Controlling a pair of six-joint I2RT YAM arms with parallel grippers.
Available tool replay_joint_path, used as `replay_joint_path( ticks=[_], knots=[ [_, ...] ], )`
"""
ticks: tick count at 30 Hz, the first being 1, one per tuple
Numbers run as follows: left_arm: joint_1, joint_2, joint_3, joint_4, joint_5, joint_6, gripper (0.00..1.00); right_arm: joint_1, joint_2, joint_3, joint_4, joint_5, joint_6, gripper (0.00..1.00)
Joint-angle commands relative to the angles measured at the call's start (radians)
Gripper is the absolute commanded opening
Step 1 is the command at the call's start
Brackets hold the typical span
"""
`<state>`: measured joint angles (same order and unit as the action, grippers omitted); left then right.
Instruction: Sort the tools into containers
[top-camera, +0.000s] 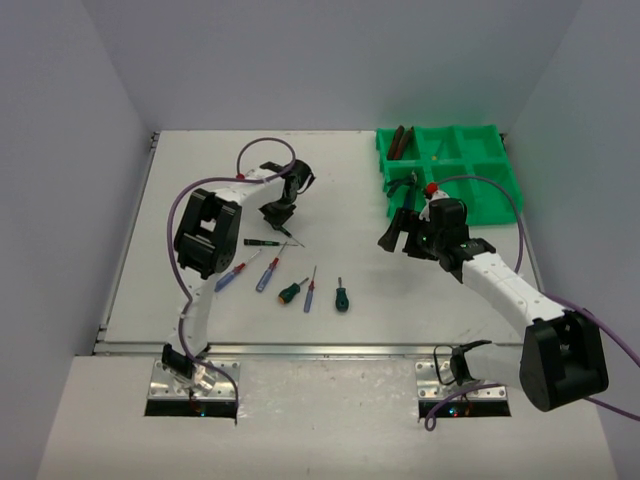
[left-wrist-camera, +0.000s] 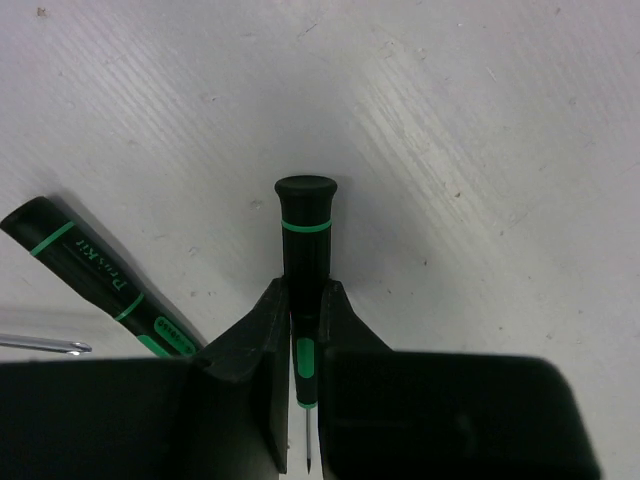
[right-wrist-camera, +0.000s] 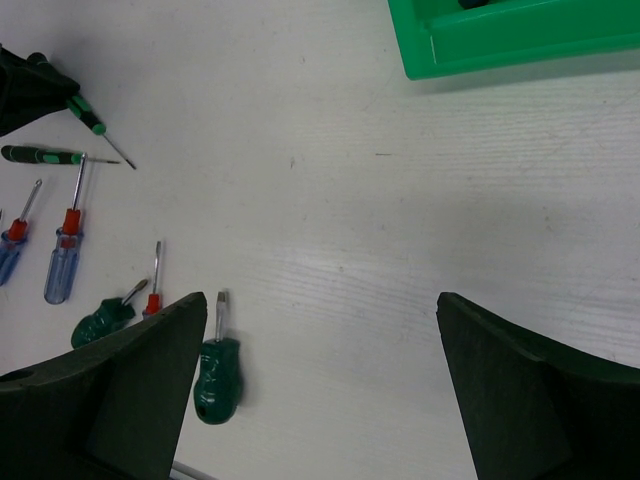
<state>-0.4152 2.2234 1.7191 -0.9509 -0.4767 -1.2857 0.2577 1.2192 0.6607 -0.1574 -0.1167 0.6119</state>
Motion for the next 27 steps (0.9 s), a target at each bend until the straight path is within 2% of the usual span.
replay_joint_path(
  ticks=[1, 5, 7, 12, 14, 15, 19, 27],
  knots=[
    [0.012, 0.027, -0.019, 0.067, 0.044, 0.026, 0.00, 0.000, 0.005, -0.004, 0.048, -0.010, 0.011, 0.95],
    [0.010, 0.009, -0.034, 0.183, 0.113, 0.095, 0.00, 0.001, 0.006, -0.013, 0.062, -0.023, 0.006, 0.97],
    [0.006, -0.037, -0.080, 0.303, 0.179, 0.156, 0.00, 0.002, 0.005, -0.026, 0.107, -0.051, -0.010, 0.98],
    [-0.047, -0.292, -0.426, 0.962, 0.423, 0.368, 0.00, 0.000, 0.014, -0.047, 0.244, -0.323, -0.049, 0.98],
    [-0.074, -0.370, -0.466, 1.056, 0.472, 0.409, 0.00, 0.002, 0.016, -0.055, 0.297, -0.465, -0.049, 0.95],
    [-0.092, -0.393, -0.478, 1.093, 0.498, 0.435, 0.00, 0.003, 0.017, -0.058, 0.325, -0.487, -0.041, 0.92],
    [-0.165, -0.472, -0.540, 1.236, 0.646, 0.467, 0.00, 0.005, 0.035, -0.074, 0.418, -0.573, 0.009, 0.69],
    [-0.230, -0.539, -0.677, 1.460, 0.759, 0.368, 0.00, 0.011, 0.066, -0.088, 0.496, -0.621, 0.059, 0.60]
  ],
)
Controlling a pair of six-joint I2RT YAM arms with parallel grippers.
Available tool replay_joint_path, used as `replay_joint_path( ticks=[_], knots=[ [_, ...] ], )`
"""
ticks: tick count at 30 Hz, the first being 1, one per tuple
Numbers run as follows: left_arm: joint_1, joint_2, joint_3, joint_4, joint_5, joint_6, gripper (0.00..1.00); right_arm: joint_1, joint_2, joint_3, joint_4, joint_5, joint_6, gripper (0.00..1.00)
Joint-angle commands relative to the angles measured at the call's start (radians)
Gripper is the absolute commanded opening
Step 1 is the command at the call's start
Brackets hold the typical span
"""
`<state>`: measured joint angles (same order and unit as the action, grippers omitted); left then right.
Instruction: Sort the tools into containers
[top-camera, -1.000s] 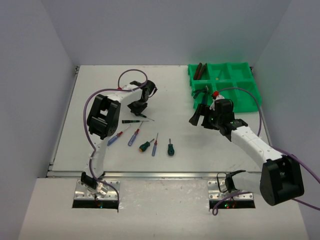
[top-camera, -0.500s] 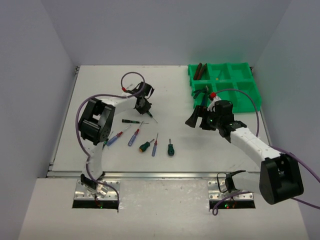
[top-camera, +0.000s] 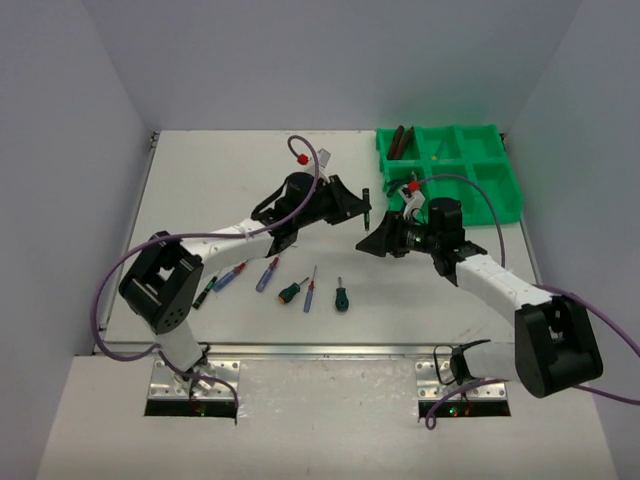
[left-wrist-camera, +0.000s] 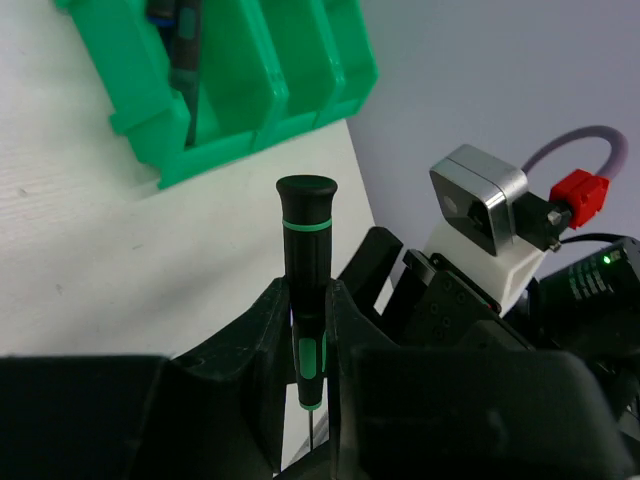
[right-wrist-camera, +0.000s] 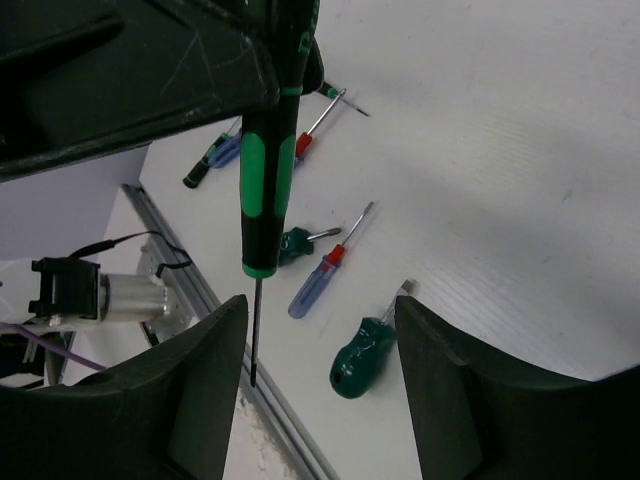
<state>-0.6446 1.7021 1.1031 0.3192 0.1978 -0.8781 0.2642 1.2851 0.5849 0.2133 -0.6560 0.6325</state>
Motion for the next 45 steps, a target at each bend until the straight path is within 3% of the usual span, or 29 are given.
replay_joint_path(
  ticks=[1, 8, 15, 20, 21, 22, 24, 25, 27, 30, 35, 36, 39, 42, 45],
  knots=[
    [-0.003, -0.020, -0.073, 0.211, 0.091, -0.048, 0.00, 0.005, -0.006, -0.019, 0.138, -0.087, 0.047, 0.60],
    [-0.019, -0.020, -0.118, 0.277, 0.140, -0.074, 0.00, 0.006, -0.061, -0.027, 0.148, 0.014, 0.061, 0.49],
    [-0.026, -0.042, -0.169, 0.361, 0.181, -0.099, 0.00, 0.006, 0.021, 0.019, 0.181, 0.019, 0.093, 0.36],
    [-0.027, -0.042, -0.198, 0.397, 0.188, -0.094, 0.01, 0.006, 0.036, 0.031, 0.218, 0.004, 0.111, 0.11],
    [-0.027, -0.041, -0.198, 0.390, 0.183, -0.087, 0.07, 0.006, 0.037, 0.038, 0.219, -0.003, 0.111, 0.01],
    [-0.027, -0.039, -0.197, 0.384, 0.181, -0.082, 0.07, 0.006, 0.037, 0.041, 0.215, -0.005, 0.109, 0.00],
    [-0.026, -0.047, -0.189, 0.358, 0.163, -0.051, 0.34, 0.006, 0.036, 0.053, 0.194, 0.004, 0.092, 0.00],
    [-0.026, -0.047, -0.189, 0.357, 0.153, -0.050, 0.35, 0.006, 0.036, 0.057, 0.193, 0.004, 0.092, 0.00],
    [-0.026, -0.080, -0.162, 0.256, 0.099, 0.015, 0.97, 0.006, 0.036, 0.074, 0.128, 0.042, 0.047, 0.00],
    [-0.024, -0.125, -0.082, 0.046, -0.043, 0.097, 1.00, 0.005, 0.042, 0.102, 0.044, 0.120, 0.007, 0.00],
    [0.005, -0.214, 0.146, -0.539, -0.545, 0.107, 1.00, -0.069, 0.137, 0.272, -0.270, 0.373, -0.073, 0.00],
    [0.035, -0.253, 0.157, -0.611, -0.590, 0.095, 1.00, -0.121, 0.158, 0.331, -0.340, 0.409, -0.085, 0.00],
    [0.084, -0.350, 0.081, -0.633, -0.535, 0.107, 1.00, -0.218, 0.251, 0.466, -0.445, 0.571, -0.096, 0.00],
    [0.089, -0.456, -0.020, -0.670, -0.474, 0.147, 1.00, -0.259, 0.420, 0.702, -0.538, 0.839, -0.144, 0.00],
    [0.089, -0.548, -0.102, -0.696, -0.407, 0.182, 1.00, -0.309, 0.572, 0.886, -0.565, 0.935, -0.188, 0.00]
  ],
)
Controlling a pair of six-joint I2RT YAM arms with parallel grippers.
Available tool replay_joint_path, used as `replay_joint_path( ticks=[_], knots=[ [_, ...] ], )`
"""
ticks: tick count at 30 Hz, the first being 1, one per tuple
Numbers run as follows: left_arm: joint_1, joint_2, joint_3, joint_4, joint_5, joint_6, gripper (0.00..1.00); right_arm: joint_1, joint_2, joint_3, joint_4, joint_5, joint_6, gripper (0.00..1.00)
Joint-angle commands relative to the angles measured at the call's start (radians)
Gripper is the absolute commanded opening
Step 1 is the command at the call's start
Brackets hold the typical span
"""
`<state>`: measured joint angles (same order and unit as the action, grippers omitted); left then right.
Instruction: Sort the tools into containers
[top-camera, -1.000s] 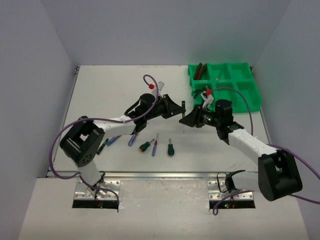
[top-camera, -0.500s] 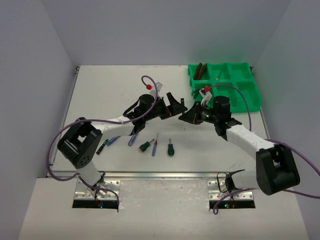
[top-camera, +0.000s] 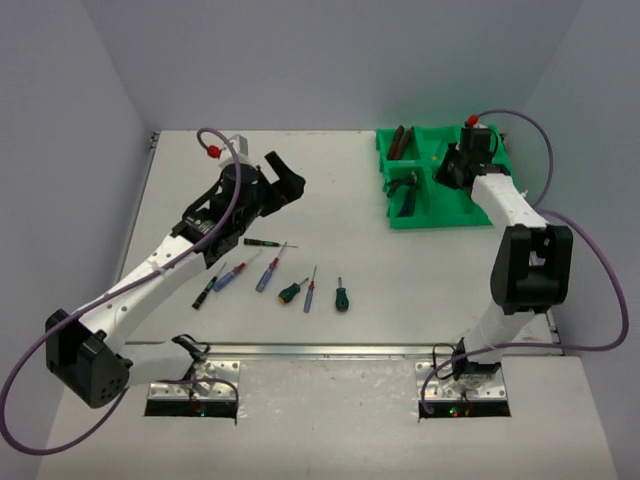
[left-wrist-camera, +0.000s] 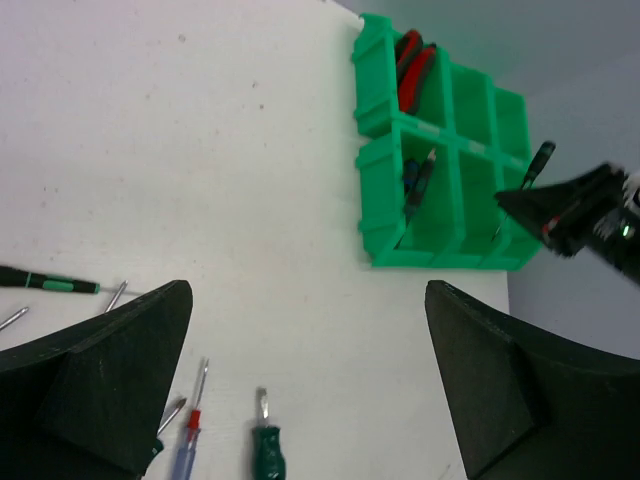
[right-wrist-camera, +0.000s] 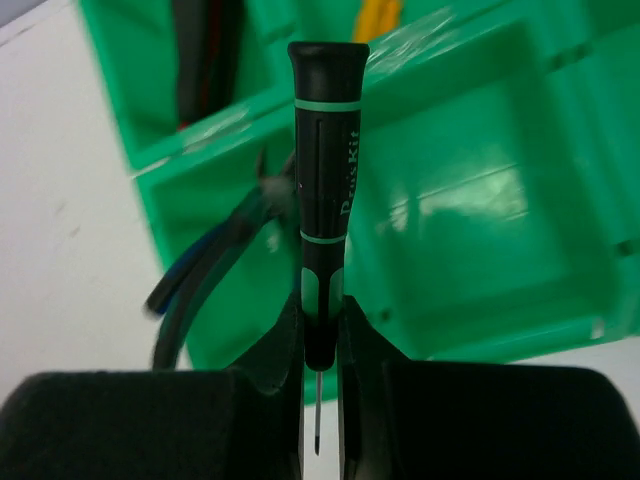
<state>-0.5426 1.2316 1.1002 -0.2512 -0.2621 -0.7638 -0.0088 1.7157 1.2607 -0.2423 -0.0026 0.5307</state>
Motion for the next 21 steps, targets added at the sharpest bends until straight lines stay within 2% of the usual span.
replay_joint_path(
  ticks=[1, 5, 10, 13, 16, 18, 21],
  knots=[
    [-0.013, -0.115, -0.134, -0.125, 0.095, 0.092, 1.00, -0.050, 0.203, 0.294, -0.132, 0.304, -0.106, 0.00],
    [-0.014, -0.222, -0.246, -0.157, 0.242, 0.161, 1.00, -0.098, 0.381, 0.592, -0.175, 0.355, -0.197, 0.00],
    [-0.013, -0.321, -0.316, -0.198, 0.261, 0.209, 1.00, -0.135, 0.591, 0.865, -0.255, 0.373, -0.245, 0.01],
    [-0.013, -0.352, -0.328, -0.248, 0.209, 0.228, 1.00, -0.161, 0.652, 0.946, -0.255, 0.322, -0.254, 0.04],
    [-0.014, -0.377, -0.332, -0.259, 0.227, 0.230, 1.00, -0.170, 0.694, 0.980, -0.228, 0.309, -0.273, 0.05],
    [-0.013, -0.386, -0.331, -0.258, 0.246, 0.230, 1.00, -0.173, 0.704, 0.980, -0.210, 0.308, -0.283, 0.12],
    [-0.013, -0.395, -0.341, -0.256, 0.245, 0.230, 1.00, -0.183, 0.728, 1.012, -0.193, 0.277, -0.287, 0.32]
  ],
)
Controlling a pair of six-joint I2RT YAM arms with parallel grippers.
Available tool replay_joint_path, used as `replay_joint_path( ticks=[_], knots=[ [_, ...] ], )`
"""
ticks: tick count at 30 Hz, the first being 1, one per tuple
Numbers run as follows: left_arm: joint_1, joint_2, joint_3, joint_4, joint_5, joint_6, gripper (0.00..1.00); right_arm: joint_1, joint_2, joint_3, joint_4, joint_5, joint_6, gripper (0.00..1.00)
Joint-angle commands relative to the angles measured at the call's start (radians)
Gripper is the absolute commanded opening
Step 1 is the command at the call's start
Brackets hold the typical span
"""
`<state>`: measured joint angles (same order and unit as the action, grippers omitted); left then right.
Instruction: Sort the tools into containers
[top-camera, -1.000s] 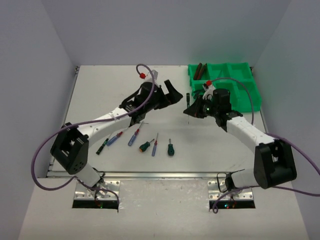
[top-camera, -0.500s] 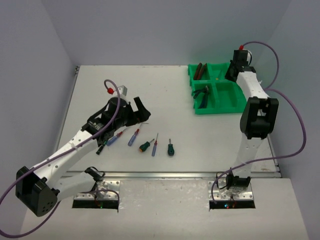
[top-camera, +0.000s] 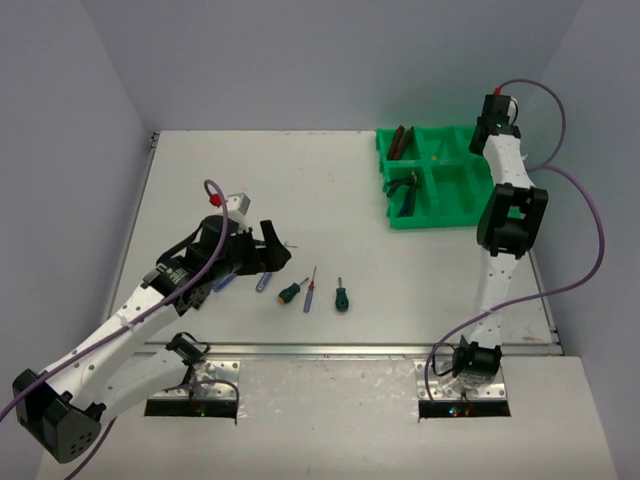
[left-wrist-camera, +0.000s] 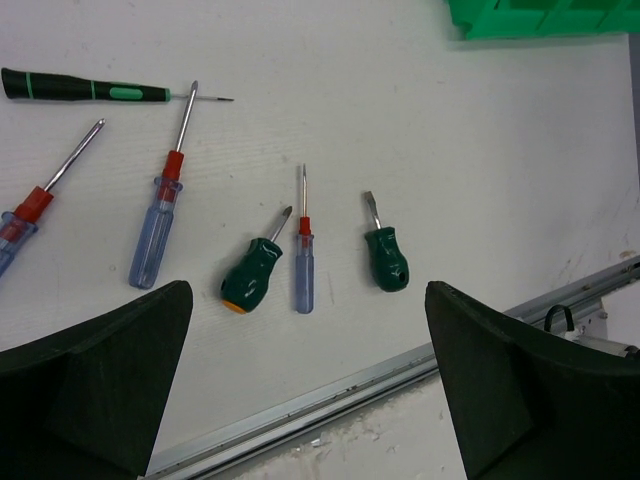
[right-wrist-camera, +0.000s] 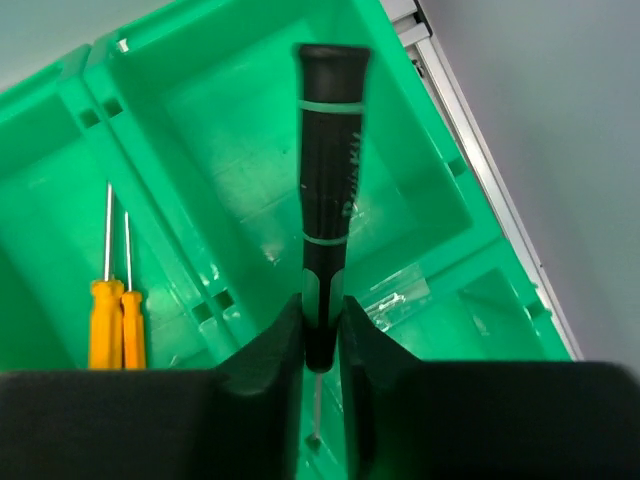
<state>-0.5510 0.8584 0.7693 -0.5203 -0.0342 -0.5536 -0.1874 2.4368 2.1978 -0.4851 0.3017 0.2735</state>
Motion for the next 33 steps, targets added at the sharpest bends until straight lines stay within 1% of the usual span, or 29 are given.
replay_joint_path(
  ticks=[1, 2, 4, 8, 10, 11, 12, 13, 14, 16, 20, 22, 23, 24, 25, 28, 30, 31, 32, 33],
  knots=[
    [-0.006, -0.024, -0.014, 0.014, 0.015, 0.020, 1.00, -0.005, 0.011, 0.084, 0.050, -0.035, -0.033, 0.41],
    [-0.006, -0.024, -0.017, 0.017, 0.016, 0.018, 1.00, -0.006, 0.011, 0.087, 0.051, -0.040, -0.037, 0.54],
    [-0.006, -0.019, -0.019, 0.019, 0.016, 0.015, 1.00, -0.005, 0.003, 0.089, 0.057, -0.045, -0.043, 0.71],
    [-0.004, -0.007, -0.021, 0.024, 0.013, 0.006, 1.00, -0.005, -0.023, 0.097, 0.056, -0.061, -0.048, 0.80],
    [-0.006, -0.001, -0.022, 0.025, 0.003, -0.006, 1.00, -0.006, -0.050, 0.093, 0.046, -0.077, -0.037, 0.91],
    [-0.006, 0.002, -0.024, 0.028, -0.006, -0.012, 1.00, -0.006, -0.051, 0.092, 0.039, -0.078, -0.026, 0.92],
    [-0.006, 0.006, -0.024, 0.031, -0.043, -0.019, 1.00, -0.005, -0.071, 0.089, 0.028, -0.102, -0.015, 0.93],
    [-0.005, 0.027, -0.020, 0.026, -0.075, -0.045, 1.00, -0.003, -0.088, 0.078, 0.015, -0.122, 0.019, 0.94],
    [-0.004, 0.049, -0.015, 0.021, -0.104, -0.068, 1.00, -0.002, -0.106, 0.061, 0.011, -0.145, 0.042, 0.97],
    [0.002, 0.120, 0.018, 0.002, -0.185, -0.127, 1.00, 0.013, -0.164, -0.004, 0.013, -0.206, 0.088, 0.99],
    [0.045, 0.307, 0.094, -0.005, -0.275, -0.222, 1.00, 0.104, -0.339, -0.218, 0.035, -0.270, 0.118, 0.99],
    [0.093, 0.389, 0.141, -0.031, -0.294, -0.290, 1.00, 0.165, -0.430, -0.320, 0.039, -0.253, 0.116, 0.99],
    [0.113, 0.390, 0.163, -0.032, -0.300, -0.292, 1.00, 0.185, -0.432, -0.365, 0.039, -0.253, 0.112, 0.99],
    [0.138, 0.468, 0.200, -0.077, -0.316, -0.381, 1.00, 0.243, -0.532, -0.445, 0.047, -0.197, 0.105, 0.99],
    [0.151, 0.521, 0.238, -0.116, -0.342, -0.439, 1.00, 0.285, -0.576, -0.518, 0.054, -0.177, 0.106, 0.99],
    [0.162, 0.629, 0.359, -0.170, -0.413, -0.524, 1.00, 0.353, -0.738, -0.698, 0.074, -0.210, 0.132, 0.99],
    [0.177, 0.696, 0.421, -0.195, -0.456, -0.567, 0.97, 0.388, -0.837, -0.886, 0.099, -0.272, 0.154, 0.99],
    [0.177, 0.728, 0.428, -0.211, -0.461, -0.588, 0.95, 0.390, -0.883, -0.902, 0.119, -0.292, 0.166, 0.99],
    [0.182, 0.780, 0.476, -0.243, -0.493, -0.625, 0.90, 0.406, -0.950, -1.007, 0.152, -0.299, 0.187, 0.99],
    [0.185, 0.808, 0.505, -0.267, -0.502, -0.647, 0.86, 0.413, -0.956, -1.061, 0.177, -0.306, 0.195, 0.99]
  ],
)
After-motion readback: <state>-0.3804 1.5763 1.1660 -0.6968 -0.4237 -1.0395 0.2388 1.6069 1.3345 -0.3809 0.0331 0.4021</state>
